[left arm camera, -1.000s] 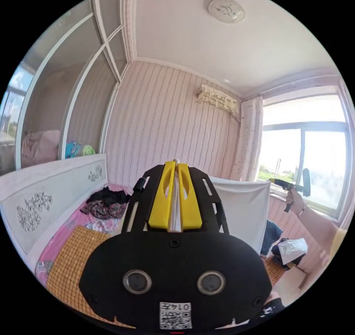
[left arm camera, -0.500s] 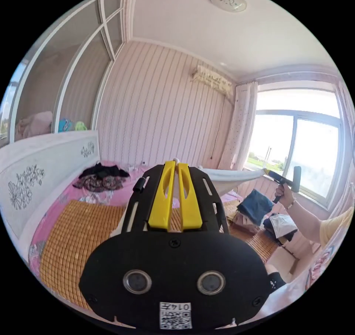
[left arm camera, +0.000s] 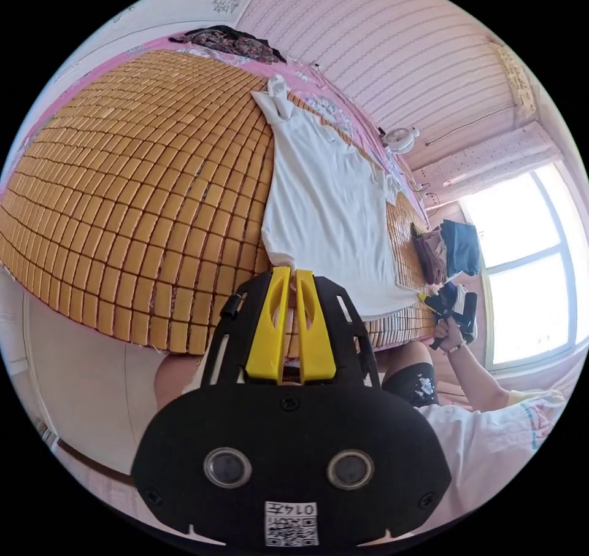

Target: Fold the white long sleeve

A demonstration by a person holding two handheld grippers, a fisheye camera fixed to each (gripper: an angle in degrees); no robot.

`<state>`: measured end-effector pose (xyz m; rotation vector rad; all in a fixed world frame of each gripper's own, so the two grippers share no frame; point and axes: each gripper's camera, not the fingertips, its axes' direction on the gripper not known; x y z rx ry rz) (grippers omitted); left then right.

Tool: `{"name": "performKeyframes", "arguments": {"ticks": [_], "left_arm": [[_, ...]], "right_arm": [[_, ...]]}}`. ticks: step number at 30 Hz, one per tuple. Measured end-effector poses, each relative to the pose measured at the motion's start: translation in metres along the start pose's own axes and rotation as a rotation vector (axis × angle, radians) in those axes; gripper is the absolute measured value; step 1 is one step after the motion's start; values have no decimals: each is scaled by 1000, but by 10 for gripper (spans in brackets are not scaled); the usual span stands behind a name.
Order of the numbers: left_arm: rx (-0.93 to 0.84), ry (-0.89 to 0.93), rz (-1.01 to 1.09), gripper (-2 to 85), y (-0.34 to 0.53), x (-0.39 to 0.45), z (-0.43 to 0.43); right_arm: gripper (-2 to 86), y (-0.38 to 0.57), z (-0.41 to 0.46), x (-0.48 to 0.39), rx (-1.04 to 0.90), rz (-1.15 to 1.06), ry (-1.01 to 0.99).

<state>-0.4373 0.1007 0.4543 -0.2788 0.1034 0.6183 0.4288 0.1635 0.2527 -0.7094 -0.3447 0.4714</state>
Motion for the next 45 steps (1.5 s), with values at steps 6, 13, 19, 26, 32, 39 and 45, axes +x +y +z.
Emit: {"name": "performKeyframes", "arguments": {"ticks": [6,13,19,26,32,39,45], "left_arm": [[-54,-34,-29,-7,-5,-5,18],[-105,-124,-11,18,-24,5,37],[-108,-148,-54,66,-39,9,45],[-143,-200,6,70,-72,43,70],[-237,-252,-14,-1,-95,61,89],[-270,-296,42,-10,-94,83,85],[-271,-280,37,-9,-87,97,77]], "right_arm": [[10,-7,14,-9,-92,-4,34],[18,-22,26,-26,-178,23,96],[66,-49,27,-46,-124,-21,161],[43,-82,57,-60,-195,5,194],[11,-94,49,-56,-180,41,192],[7,-91,45,-64,-203,-1,178],[10,-78,47,-71,-222,-1,151]]}}
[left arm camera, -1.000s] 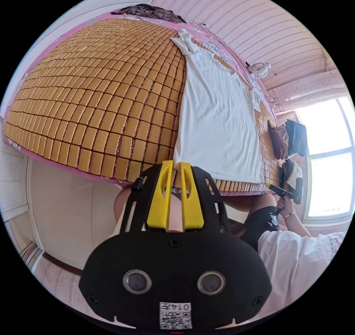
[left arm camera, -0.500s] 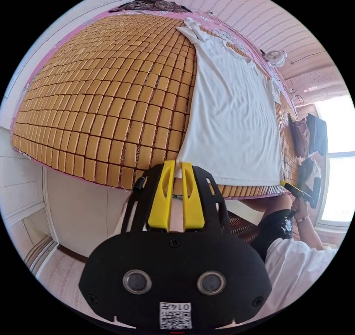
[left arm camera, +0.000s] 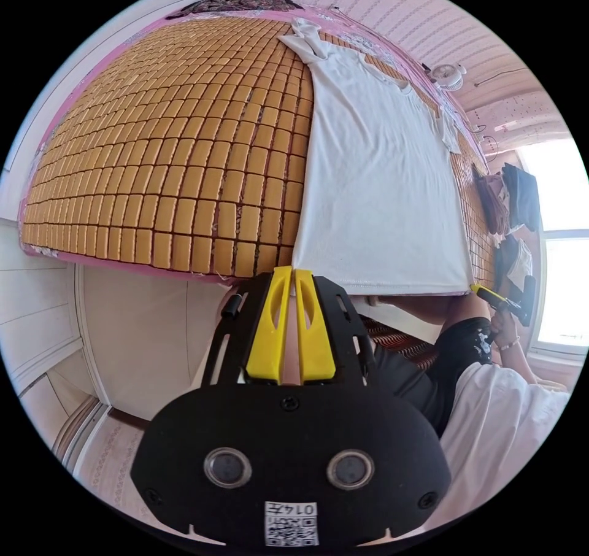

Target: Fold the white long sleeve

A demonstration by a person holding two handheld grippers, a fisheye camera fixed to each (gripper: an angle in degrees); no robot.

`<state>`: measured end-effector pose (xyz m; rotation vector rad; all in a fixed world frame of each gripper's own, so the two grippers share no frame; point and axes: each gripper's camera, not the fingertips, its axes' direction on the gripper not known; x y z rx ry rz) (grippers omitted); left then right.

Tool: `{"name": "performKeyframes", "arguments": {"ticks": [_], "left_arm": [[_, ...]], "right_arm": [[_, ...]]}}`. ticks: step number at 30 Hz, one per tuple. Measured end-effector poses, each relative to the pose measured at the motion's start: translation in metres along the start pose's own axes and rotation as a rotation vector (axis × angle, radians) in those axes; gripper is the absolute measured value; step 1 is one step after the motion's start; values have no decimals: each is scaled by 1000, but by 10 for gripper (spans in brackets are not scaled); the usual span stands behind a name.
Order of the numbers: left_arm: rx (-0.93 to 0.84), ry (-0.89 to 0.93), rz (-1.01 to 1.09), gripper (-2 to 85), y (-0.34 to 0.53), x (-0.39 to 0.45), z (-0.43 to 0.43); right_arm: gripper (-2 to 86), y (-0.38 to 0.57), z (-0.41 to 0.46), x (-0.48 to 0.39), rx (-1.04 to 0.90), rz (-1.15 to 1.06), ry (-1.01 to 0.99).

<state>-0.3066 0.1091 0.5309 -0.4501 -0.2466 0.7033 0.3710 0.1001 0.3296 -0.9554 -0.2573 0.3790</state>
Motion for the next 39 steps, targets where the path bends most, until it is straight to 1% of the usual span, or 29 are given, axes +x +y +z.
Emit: {"name": "performKeyframes", "arguments": {"ticks": [4,9,12,15,18,24,27,30,34,35,37,39], "left_arm": [[-2,6,5,-1,0,14,-3],[36,11,-19,37,0,27,-17],[86,-23,1,40,-4,39,-35],[171,-1,30,38,-17,58,-58],[211,41,122,39,-39,95,-70],[197,168,358,45,-94,197,-59],[160,193,469,46,-122,253,-43],[142,172,570,43,-153,301,-23],[183,166,638,36,-204,345,-5],[184,157,643,31,-220,353,-1],[172,140,652,21,-242,364,5],[77,106,627,5,-262,373,17]], "right_arm": [[17,7,7,-5,-14,-7,18],[39,14,9,-7,13,4,26],[47,22,6,-3,21,0,54],[49,32,-1,9,46,28,70],[50,39,-13,21,101,33,86],[61,28,-45,41,276,-21,152],[70,-2,-58,54,346,-31,227],[69,-48,-66,71,405,-45,235],[67,-127,-76,92,597,-123,201],[68,-141,-76,96,607,-119,201],[74,-205,-68,116,597,-81,210],[85,-250,-56,131,585,-54,234]]}}
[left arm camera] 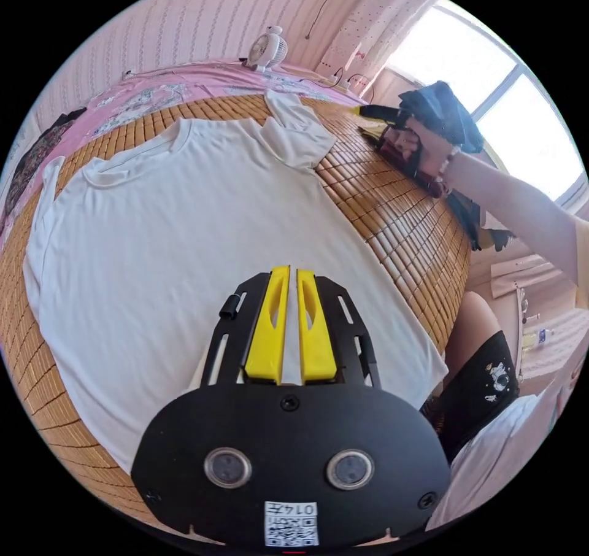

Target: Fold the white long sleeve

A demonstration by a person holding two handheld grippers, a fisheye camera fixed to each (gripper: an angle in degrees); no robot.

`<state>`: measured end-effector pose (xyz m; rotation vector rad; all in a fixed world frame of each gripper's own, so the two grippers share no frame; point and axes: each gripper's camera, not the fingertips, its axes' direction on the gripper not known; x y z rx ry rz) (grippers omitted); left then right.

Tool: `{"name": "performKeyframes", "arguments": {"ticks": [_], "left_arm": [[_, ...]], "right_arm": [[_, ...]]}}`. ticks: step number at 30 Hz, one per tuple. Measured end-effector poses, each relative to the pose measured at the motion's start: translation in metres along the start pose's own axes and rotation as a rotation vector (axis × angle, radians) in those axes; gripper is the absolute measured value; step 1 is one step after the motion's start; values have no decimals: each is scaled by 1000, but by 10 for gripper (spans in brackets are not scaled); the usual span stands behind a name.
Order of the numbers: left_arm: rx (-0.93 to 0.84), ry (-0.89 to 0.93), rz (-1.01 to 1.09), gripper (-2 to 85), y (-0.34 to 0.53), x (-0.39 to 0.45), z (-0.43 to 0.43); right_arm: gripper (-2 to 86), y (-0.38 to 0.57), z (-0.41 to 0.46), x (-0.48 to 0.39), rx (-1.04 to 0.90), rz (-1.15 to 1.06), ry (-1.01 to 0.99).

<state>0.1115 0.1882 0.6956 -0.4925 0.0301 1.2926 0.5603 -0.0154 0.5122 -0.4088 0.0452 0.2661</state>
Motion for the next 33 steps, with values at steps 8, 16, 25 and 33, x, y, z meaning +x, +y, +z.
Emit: {"name": "performKeyframes", "arguments": {"ticks": [8,16,25,33], "left_arm": [[33,25,-38,-10,-35,10,-7],[1,79,-77,-10,-76,28,-29],[42,141,-70,-10,-172,56,-79],[7,49,-1,4,-292,52,-67]], "right_arm": [[28,-46,95,45,-142,138,42],[7,39,-91,5,-160,2,-21],[25,60,-162,48,-246,251,39],[76,125,-134,63,-413,320,129]]}}
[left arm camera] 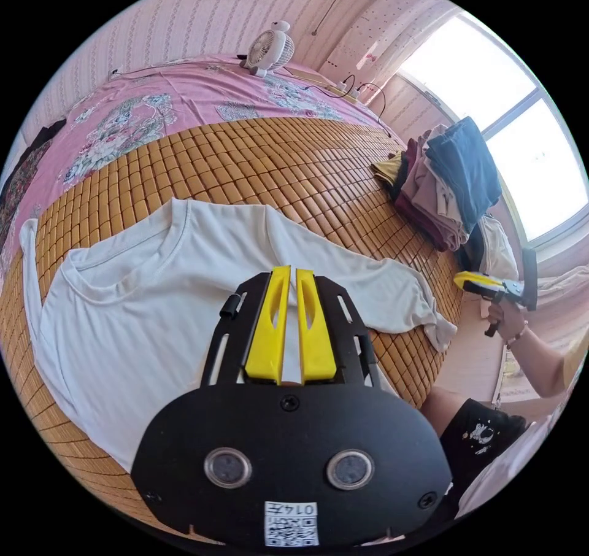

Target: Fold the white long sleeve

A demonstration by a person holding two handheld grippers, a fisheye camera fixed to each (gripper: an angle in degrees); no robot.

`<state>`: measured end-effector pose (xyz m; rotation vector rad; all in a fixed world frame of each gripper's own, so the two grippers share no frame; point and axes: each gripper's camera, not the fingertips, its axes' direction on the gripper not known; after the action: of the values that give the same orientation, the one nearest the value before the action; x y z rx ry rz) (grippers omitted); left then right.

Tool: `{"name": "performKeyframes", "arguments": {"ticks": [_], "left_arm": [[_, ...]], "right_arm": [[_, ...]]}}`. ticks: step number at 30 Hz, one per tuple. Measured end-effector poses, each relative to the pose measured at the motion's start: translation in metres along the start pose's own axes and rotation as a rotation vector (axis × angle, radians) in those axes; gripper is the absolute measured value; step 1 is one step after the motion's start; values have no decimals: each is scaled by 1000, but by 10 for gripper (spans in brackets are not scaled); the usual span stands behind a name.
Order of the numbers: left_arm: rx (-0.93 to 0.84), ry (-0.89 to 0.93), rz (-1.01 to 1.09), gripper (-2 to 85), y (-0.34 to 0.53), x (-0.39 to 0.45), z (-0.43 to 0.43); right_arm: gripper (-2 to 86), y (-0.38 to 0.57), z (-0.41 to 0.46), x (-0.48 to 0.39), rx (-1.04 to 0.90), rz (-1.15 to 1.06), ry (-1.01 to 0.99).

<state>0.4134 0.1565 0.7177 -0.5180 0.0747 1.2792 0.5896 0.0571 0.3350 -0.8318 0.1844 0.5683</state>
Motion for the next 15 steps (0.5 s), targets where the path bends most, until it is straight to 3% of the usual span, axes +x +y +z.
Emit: {"name": "performKeyframes", "arguments": {"ticks": [4,8,12,15], "left_arm": [[-14,-64,14,39,-60,7,16],[-171,-101,0,55,-101,16,48],[-143,-182,66,25,-117,33,43],[-162,-186,67,-2,-134,39,38]], "right_arm": [[103,35,29,2,-145,54,-13],[58,50,50,8,-270,95,29],[20,50,32,35,-234,182,-81],[21,40,-3,73,-55,297,-104]]}}
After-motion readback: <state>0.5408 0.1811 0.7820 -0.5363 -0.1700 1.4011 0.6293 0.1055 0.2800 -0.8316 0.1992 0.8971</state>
